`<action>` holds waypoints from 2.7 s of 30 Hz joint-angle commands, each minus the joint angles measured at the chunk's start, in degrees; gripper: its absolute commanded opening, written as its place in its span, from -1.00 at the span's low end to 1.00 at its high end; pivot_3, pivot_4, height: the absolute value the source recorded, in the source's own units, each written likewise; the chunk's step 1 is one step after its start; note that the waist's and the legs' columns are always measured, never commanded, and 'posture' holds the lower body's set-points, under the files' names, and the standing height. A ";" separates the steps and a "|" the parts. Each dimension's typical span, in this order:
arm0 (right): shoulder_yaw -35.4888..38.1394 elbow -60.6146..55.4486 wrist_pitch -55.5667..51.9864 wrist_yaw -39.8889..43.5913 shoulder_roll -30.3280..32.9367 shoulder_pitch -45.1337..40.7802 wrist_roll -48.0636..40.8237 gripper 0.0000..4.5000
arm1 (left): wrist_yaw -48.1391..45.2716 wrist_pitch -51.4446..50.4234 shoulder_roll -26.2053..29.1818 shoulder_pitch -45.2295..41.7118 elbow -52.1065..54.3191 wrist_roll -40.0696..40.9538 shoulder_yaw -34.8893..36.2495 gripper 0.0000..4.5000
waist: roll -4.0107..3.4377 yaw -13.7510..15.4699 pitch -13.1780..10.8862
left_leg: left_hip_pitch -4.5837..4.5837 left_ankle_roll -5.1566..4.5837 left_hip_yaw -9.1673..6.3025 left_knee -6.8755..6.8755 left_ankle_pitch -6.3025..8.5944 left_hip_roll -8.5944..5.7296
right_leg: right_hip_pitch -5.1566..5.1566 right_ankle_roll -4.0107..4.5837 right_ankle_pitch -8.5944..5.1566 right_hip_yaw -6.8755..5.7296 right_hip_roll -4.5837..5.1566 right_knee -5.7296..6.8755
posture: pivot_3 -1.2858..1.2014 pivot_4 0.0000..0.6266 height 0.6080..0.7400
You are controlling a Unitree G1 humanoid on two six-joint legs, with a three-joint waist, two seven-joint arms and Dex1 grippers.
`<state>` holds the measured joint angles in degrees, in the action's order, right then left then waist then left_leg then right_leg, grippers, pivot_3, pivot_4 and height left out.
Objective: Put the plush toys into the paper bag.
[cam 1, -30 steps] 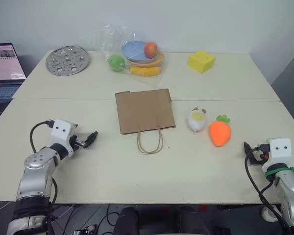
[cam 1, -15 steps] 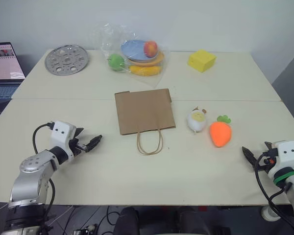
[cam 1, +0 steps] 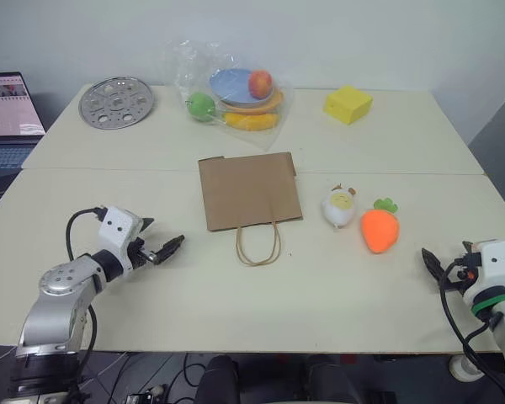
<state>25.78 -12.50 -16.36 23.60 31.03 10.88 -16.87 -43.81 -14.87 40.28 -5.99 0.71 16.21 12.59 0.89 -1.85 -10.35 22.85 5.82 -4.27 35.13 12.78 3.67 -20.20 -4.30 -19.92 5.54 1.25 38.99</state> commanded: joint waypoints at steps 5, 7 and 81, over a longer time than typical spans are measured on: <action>2.54 -14.19 -6.15 3.47 4.12 -3.81 -9.59 1.00 | -16.39 12.05 6.76 -6.76 7.61 0.06 -7.09 0.99 | -0.02 0.00 -0.03 | -0.04 0.00 0.02 0.00 0.00 0.02 | 0.05 0.00 0.00 0.00 -0.01 0.00 | 0.03 -0.52 1.00; -0.06 -17.25 -8.77 5.40 5.74 -5.72 -11.77 1.00 | -19.82 15.18 6.55 -10.10 5.92 -0.64 -9.96 0.99 | -0.05 0.00 -0.04 | -0.02 0.00 0.05 0.00 -0.01 0.01 | 0.03 0.03 0.02 0.02 0.00 0.00 | 0.03 -0.52 1.00; -17.66 -25.98 -9.24 11.42 6.14 -5.42 -8.78 1.00 | -21.98 -12.70 -10.93 -42.38 -11.42 12.98 -14.72 -0.98 | 0.19 0.01 -0.17 | 0.16 -0.05 -0.21 0.76 0.01 0.00 | 0.13 0.00 0.03 -0.18 -0.09 0.41 | 0.03 -0.52 1.00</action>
<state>7.73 -36.96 -25.65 35.54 37.48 6.16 -25.39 -67.48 -22.03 29.81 -46.65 -13.83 25.38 -4.58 1.08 -1.84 -10.52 23.00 5.77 -4.48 35.89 12.79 3.67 -20.08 -4.30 -19.89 5.36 1.16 39.42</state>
